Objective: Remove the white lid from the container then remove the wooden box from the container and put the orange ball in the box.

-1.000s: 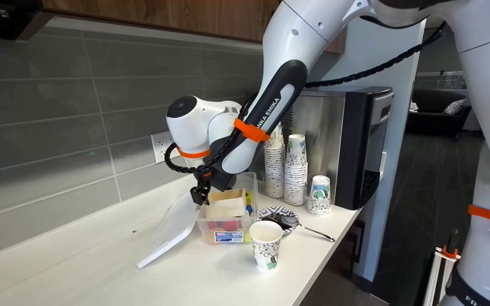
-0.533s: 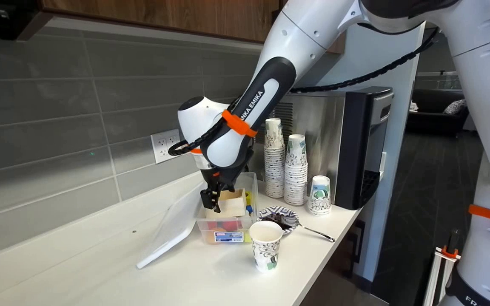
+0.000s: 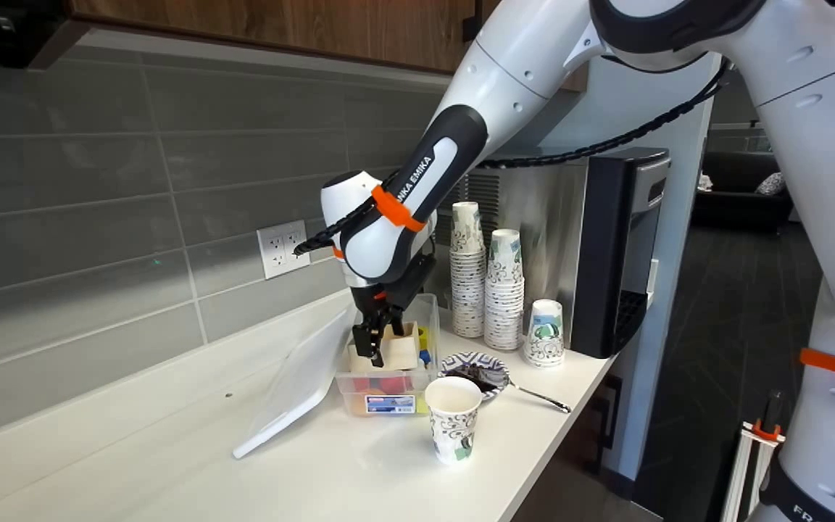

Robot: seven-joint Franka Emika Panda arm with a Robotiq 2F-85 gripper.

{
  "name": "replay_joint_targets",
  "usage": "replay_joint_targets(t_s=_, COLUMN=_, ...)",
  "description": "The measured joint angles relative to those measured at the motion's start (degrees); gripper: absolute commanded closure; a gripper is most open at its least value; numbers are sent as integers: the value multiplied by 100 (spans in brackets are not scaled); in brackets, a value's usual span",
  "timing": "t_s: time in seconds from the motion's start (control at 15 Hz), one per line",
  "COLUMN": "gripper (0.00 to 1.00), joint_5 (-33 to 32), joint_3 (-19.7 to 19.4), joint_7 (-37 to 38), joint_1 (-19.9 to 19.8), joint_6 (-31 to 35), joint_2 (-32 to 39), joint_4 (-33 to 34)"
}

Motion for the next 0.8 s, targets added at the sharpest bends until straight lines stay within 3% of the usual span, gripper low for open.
replay_joint_targets(t_s=0.13, gripper=35, joint_5=184, joint_3=1, joint_7=-309, joint_1=-41, joint_6=0, joint_2=127, joint_4=94)
replay_joint_targets(t_s=0.6, gripper=90, joint_5=469, joint_3=2, joint_7=-797, joint_1=-109, joint_6=-40, joint_2=307, joint_4=174)
replay_joint_targets(t_s=0.73, gripper=100, joint_5=510, joint_3=3, joint_7=-839, joint_1=-110, joint_6=-60, joint_2=307, joint_4=174)
replay_joint_targets(t_s=0.8, gripper=100, joint_5=524, joint_3=3, joint_7=-845, joint_1=-110, joint_6=-63, joint_2=307, joint_4=174)
